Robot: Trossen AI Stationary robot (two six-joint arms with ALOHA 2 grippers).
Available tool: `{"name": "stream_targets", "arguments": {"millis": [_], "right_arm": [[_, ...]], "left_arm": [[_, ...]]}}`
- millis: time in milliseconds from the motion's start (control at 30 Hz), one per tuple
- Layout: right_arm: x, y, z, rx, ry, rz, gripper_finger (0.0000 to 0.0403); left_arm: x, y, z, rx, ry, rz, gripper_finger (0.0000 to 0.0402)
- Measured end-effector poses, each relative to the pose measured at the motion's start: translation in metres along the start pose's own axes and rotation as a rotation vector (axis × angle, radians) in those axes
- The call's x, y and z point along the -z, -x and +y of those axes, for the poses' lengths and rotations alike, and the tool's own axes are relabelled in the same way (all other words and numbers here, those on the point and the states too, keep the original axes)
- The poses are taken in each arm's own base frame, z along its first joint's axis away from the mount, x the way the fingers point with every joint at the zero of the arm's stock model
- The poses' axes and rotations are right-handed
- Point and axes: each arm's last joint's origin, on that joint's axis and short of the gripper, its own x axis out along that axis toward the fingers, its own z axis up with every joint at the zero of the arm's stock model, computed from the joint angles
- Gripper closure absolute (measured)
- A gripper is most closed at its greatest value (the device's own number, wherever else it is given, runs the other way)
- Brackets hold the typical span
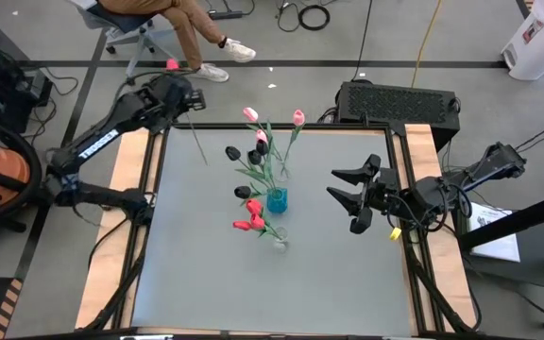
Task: Sort flowers into vase by color
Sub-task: Put the red tulip into the bottom transparent vase
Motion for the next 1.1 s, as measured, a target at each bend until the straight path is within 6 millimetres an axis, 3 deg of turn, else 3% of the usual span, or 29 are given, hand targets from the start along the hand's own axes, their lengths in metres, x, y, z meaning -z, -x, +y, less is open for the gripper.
{"name": "stream_targets", "arguments": {"millis": [300,567,767,1100], "right_arm": [[0.0,0.0,0.0,0.0,0.0,0.0,0.0184],[0.0,0.0,0.0,0.0,0.0,0.0,0.0184],[0.0,0.0,0.0,0.001,0.0,0.0,0.0184],[-0.001,0.0,0.0,0.0,-0.01,-0.008,0.0184]], "left_arm": [[-0.015,0.051,0.025,0.165,-0.088,-0.154,0.0397],[-0.028,0.095,0.04,0.469,-0.224,-0.329,0.0397],[-0.029,0.117,0.05,0.622,-0.341,-0.419,0.0397],[-0.037,0.147,0.05,1.057,-0.381,-0.532,0.0397]]}}
